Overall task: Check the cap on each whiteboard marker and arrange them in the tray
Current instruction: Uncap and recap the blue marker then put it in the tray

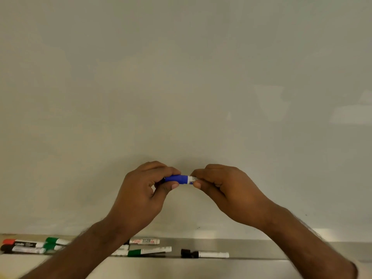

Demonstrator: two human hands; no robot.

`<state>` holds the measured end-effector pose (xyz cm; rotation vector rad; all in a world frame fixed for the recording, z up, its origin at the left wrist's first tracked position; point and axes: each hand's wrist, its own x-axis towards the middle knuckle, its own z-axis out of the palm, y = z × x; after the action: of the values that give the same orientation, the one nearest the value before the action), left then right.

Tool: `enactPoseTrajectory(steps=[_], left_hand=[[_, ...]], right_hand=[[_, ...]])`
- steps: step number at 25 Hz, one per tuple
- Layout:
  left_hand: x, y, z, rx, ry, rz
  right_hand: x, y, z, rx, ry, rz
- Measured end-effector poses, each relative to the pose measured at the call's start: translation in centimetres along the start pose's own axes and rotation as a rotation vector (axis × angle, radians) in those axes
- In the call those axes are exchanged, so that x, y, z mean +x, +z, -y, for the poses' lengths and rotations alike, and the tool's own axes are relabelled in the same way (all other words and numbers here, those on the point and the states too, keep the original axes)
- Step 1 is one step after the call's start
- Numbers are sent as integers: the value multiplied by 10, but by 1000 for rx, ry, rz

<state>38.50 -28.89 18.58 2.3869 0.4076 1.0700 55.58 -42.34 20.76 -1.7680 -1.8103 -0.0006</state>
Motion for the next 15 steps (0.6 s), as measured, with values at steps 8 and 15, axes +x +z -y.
enactPoseTrajectory(steps=[8,15], left_hand=[[-44,40,45,-62,-162,74],[-101,96,108,22,-407,246]], right_hand=[[-31,55,-42,143,158,175],[-75,134,-79,-138,262,140]])
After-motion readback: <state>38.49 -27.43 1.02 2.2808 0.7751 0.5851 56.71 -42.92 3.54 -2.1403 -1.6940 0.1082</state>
